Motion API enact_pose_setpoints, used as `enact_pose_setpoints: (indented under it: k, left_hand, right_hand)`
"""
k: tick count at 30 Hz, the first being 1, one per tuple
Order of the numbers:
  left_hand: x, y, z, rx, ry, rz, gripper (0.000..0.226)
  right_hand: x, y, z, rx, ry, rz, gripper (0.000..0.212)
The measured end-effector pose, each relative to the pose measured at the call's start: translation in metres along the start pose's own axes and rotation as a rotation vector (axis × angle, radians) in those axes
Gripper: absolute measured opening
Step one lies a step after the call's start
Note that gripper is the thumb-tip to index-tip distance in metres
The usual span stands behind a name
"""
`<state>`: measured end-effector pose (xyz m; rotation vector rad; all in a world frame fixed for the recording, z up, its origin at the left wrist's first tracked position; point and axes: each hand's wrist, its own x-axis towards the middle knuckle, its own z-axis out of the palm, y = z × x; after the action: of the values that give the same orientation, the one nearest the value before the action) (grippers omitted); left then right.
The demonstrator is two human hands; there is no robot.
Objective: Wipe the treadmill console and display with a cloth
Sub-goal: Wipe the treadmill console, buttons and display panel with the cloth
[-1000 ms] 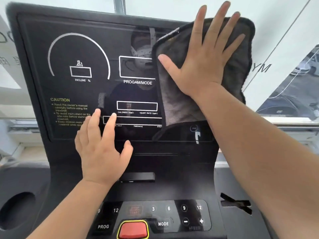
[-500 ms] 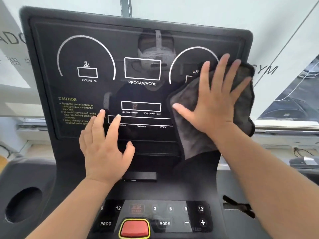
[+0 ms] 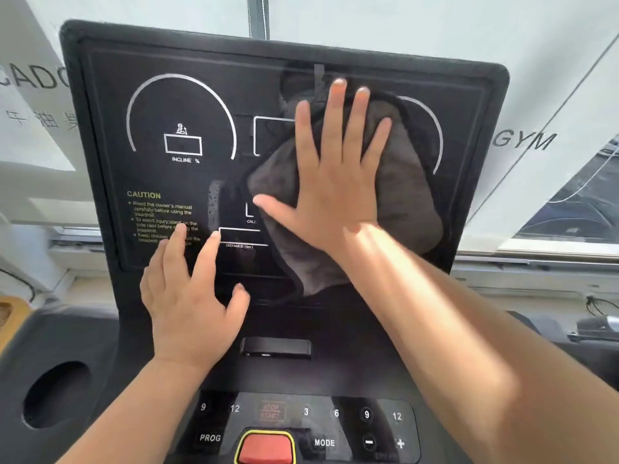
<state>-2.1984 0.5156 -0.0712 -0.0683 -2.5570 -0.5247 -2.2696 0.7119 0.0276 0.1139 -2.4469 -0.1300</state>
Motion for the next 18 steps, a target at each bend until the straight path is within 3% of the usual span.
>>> enact_pose_setpoints:
  k: [3, 5, 11, 18]
  left_hand:
    - [-0.001, 0.001, 0.001, -0.013, -0.012, -0.017, 0.075]
    - [-0.001, 0.002, 0.000, -0.026, -0.028, -0.035, 0.076]
    - [0.000, -0.001, -0.006, -0.037, -0.061, -0.041, 0.075]
    - [0.003, -0.031, -0.015, -0.017, -0.091, -0.122, 0.080]
  right_hand:
    - [-0.050, 0.009, 0.018, 0.002, -0.053, -0.178, 0.111]
    - [-0.068, 0.033, 0.019, -0.042, -0.059, -0.180, 0.112]
    - [-0.011, 0.080, -0.018, -0.136, -0.065, 0.190, 0.127]
    - [0.057, 0.019, -0.026, -0.075, 0.062, 0.259, 0.124]
